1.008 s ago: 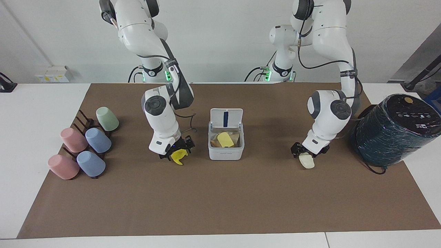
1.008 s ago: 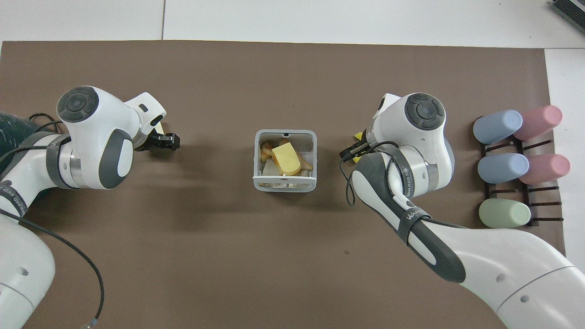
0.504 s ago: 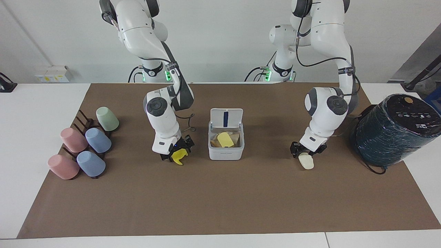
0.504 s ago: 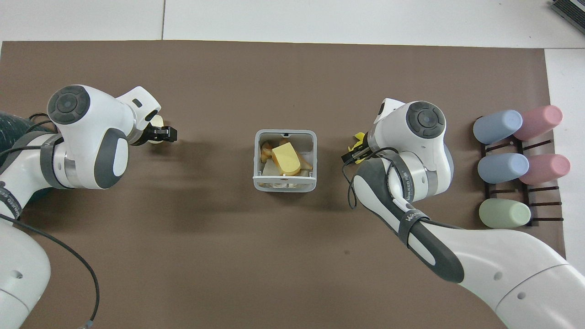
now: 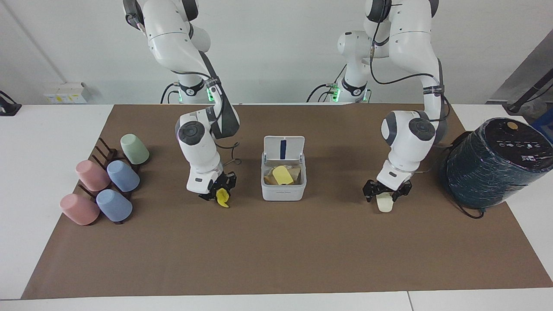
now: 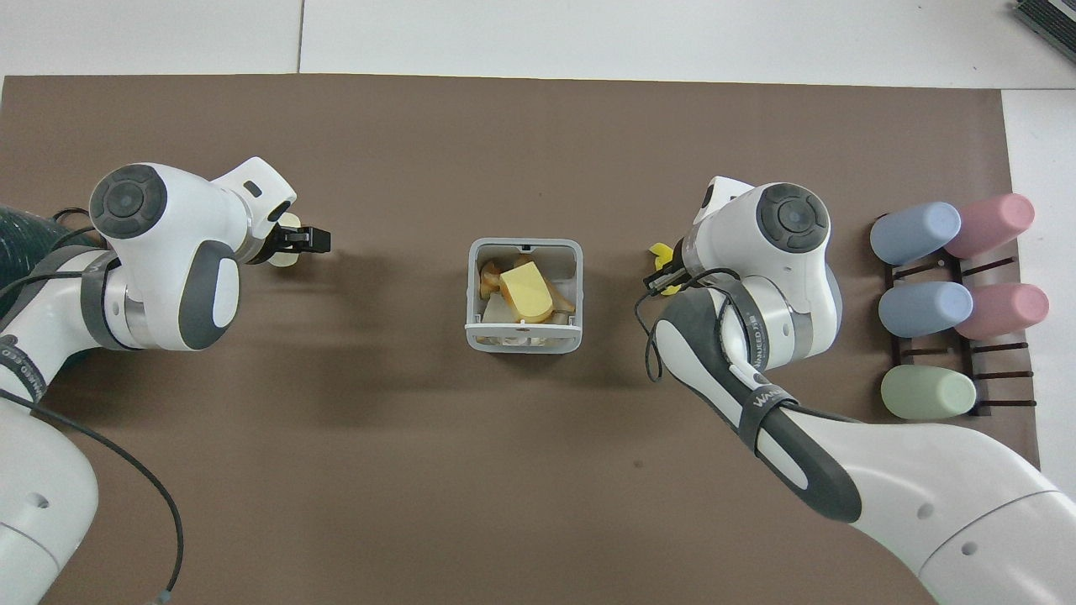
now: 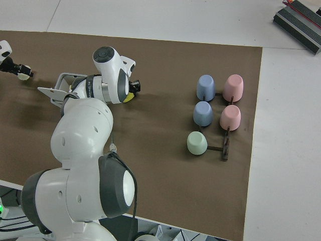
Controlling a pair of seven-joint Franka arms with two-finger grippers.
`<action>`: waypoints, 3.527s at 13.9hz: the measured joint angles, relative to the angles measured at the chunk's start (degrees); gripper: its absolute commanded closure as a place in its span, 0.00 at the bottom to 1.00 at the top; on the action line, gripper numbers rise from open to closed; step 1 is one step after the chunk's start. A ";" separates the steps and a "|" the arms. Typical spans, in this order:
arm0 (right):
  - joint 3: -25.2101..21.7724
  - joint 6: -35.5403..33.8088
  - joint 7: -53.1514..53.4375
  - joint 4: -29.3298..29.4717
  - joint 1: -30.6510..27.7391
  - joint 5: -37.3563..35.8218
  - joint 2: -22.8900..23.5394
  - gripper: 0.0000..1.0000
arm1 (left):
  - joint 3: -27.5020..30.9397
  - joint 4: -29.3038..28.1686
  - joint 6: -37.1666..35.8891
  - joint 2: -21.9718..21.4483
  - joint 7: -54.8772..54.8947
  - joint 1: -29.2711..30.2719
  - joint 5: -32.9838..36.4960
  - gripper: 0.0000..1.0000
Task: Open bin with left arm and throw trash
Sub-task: 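Grasp the yellow piece with the right gripper while the left gripper grasps the cream item, then lift both items while the left gripper moves toward the bin, then open the left gripper to drop the cream item into the bin, then carry the yellow piece over the bin while the left gripper retracts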
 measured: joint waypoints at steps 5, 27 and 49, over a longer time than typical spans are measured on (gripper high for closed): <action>-0.19 -2.86 7.86 2.11 -0.61 0.03 -1.84 1.00 | 0.04 -0.22 1.12 0.25 0.01 -0.01 0.00 0.74; 0.12 -31.78 24.50 19.91 -1.26 0.03 -10.72 1.00 | -1.72 23.01 -26.05 -0.37 -32.15 -20.11 -7.14 0.95; 0.76 -20.52 41.61 18.90 11.65 3.52 -7.40 1.00 | 1.00 36.88 -54.71 -2.98 -14.05 -3.73 -6.35 0.10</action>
